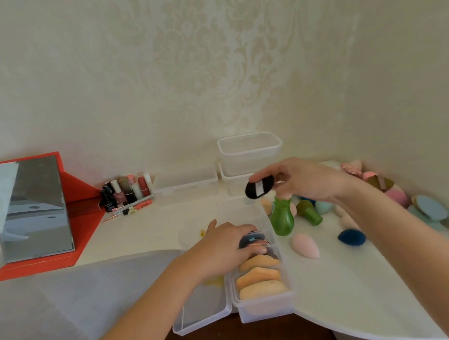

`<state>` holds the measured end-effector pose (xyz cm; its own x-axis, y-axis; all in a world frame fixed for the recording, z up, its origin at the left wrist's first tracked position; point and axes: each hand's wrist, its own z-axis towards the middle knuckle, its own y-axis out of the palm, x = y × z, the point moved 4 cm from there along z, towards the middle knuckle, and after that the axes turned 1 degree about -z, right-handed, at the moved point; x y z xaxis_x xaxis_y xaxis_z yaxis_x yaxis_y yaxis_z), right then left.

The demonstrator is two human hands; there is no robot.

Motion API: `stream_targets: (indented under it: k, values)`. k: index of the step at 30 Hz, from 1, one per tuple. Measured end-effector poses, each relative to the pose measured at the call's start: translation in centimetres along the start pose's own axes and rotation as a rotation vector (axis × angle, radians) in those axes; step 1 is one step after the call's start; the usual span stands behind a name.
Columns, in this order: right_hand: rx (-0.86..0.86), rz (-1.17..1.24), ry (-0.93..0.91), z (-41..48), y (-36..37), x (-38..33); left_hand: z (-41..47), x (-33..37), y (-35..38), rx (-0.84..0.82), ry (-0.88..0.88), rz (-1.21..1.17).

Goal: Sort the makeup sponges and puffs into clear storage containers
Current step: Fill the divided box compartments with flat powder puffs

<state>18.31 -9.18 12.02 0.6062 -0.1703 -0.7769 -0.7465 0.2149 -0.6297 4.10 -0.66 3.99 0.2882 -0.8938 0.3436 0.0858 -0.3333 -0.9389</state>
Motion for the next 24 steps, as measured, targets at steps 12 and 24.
stream_targets:
  k: [12,24]
  values:
    - [0.174,-0.509,-0.023,0.4,4.8,1.0,0.1,-0.2,0.2,0.064,0.005,-0.104]
    - [-0.004,-0.888,0.026,2.7,6.8,0.8,-0.2,-0.1,0.3,0.087,-0.034,-0.093]
